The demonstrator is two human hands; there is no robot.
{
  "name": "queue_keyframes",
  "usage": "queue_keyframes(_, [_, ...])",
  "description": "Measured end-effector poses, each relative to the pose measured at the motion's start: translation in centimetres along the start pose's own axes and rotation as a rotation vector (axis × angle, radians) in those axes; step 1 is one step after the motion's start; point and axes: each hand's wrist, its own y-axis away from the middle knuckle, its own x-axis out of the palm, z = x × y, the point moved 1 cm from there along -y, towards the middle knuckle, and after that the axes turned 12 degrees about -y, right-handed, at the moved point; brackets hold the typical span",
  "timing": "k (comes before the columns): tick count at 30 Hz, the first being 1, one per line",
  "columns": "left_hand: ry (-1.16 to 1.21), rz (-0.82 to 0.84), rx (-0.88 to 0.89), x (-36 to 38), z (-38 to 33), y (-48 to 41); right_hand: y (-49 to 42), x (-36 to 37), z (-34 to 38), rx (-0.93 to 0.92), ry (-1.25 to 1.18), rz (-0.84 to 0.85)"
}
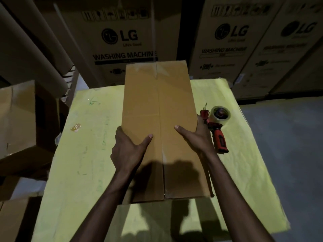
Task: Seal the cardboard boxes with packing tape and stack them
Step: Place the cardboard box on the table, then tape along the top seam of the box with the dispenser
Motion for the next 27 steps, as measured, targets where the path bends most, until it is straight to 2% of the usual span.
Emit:
queue_keyframes(7, [-0.031, 0.050, 0.074, -0.2, 0.5, 0.2, 0.6, 0.0, 0.2, 0.010, 0.005, 0.005])
queue_keyframes(11, [-0.006, 0.075, 0.096, -0.5, 0.8, -0.2, 0.2, -1.7, 0.1, 0.182, -0.065, 0.000])
queue_keyframes(14, [0.009, 0.102, 0.100, -0.7, 1.0, -0.9, -1.5, -4.6, -2.0, 0.192, -0.135, -0.245])
queue_keyframes(17, [0.034, 0.089, 0.129, -1.2, 1.2, -1.4, -3.5, -7.6, -5.2, 0.269, 0.106, -0.480])
queue_keyframes(19, [0.049, 0.069, 0.147, -1.3, 1.2, -1.6, -5.0, -8.6, -7.1, 0.371, 0.252, -0.453])
queue_keyframes(22, [0.066, 0.039, 0.170, -1.5, 0.9, -1.8, -7.0, -8.9, -9.7, 0.493, 0.374, -0.291])
queue_keyframes(24, [0.066, 0.020, 0.194, -1.6, 0.5, -1.8, -8.1, -8.7, -11.0, 0.482, 0.376, -0.235])
queue_keyframes(27, [0.024, 0.008, 0.188, -1.9, -0.6, -1.7, -9.1, -8.4, -11.2, 0.491, 0.292, -0.236])
